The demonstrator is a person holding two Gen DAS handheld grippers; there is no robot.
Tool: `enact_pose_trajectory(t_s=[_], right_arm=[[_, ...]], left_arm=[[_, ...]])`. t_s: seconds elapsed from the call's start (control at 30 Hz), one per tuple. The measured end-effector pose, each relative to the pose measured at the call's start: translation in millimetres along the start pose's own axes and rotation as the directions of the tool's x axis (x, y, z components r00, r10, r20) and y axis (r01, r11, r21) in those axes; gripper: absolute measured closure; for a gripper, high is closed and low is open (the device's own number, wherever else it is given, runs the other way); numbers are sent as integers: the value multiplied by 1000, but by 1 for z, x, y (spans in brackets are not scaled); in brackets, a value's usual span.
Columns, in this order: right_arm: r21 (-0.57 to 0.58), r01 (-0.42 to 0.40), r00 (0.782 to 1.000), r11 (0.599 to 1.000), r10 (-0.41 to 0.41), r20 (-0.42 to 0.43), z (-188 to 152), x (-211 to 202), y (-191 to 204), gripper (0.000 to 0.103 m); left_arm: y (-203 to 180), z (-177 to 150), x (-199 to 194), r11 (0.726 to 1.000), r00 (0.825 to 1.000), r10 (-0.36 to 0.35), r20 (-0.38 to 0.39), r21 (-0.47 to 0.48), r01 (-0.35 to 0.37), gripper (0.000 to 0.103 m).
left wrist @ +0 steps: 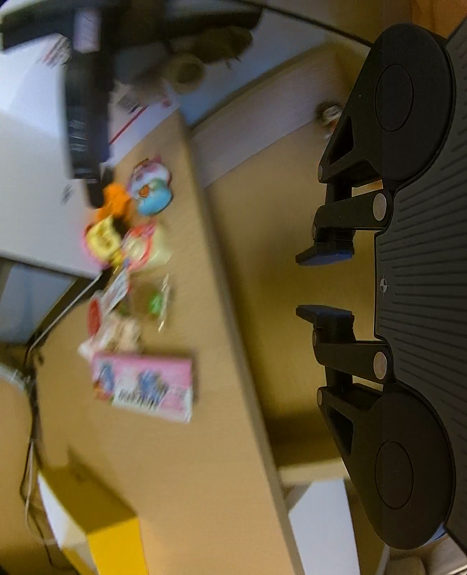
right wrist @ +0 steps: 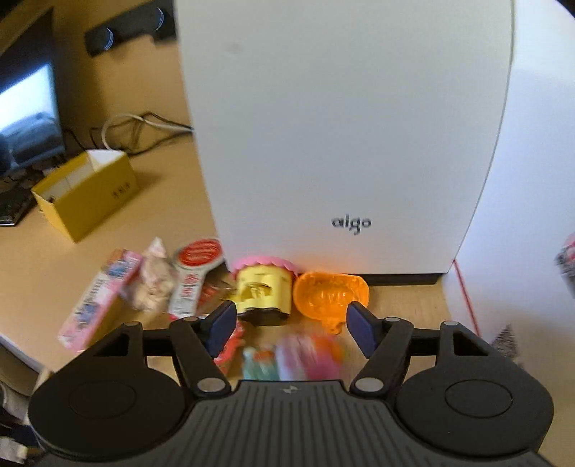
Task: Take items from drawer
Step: 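Move both open grippers back down into the drawer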
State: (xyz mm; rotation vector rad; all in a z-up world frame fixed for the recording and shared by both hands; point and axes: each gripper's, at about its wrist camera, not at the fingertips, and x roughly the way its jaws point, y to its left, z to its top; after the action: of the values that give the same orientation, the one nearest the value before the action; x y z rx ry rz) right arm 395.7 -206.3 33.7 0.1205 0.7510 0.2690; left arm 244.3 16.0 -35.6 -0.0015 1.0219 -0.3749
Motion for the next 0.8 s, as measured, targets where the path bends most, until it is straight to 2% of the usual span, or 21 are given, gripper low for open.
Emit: enact_pose_trajectory(t_s=[0.13, 0.2, 0.33, 0.43, 0.53, 0.63, 0.73, 0.8], right_arm=[[21, -16, 1000, 1000, 16, 1, -3, -36, -2, 34], [38, -13, 1000, 999, 14, -10, -7, -53, -5, 34], [97, -20, 998, 995, 26, -62, -30, -86, -20, 34], [116, 18, 993, 993, -4, -118, -52, -103, -26, 34], [116, 51, 981, 992, -28, -193, -74, -115, -29, 34], [110, 82, 965, 990, -51, -257, -94, -123, -33, 34], [122, 92, 954, 988, -53, -294, -110, -129, -38, 34], [125, 95, 950, 988, -52, -309, -118, -132, -41, 34]], left_arm=[[-19, -6, 14, 995, 996, -73, -48, 70, 76, 77], [-30, -9, 25, 985, 988, -118, -94, 115, 129, 77], [-53, -16, 49, 948, 961, -198, -196, 211, 238, 77], [-68, -20, 73, 916, 933, -237, -271, 258, 307, 77], [-78, -24, 95, 897, 911, -239, -337, 283, 340, 76], [-88, -28, 115, 890, 894, -195, -403, 312, 334, 76], [-93, -36, 128, 884, 877, -165, -451, 326, 334, 76], [-96, -39, 133, 878, 866, -179, -466, 322, 354, 77]])
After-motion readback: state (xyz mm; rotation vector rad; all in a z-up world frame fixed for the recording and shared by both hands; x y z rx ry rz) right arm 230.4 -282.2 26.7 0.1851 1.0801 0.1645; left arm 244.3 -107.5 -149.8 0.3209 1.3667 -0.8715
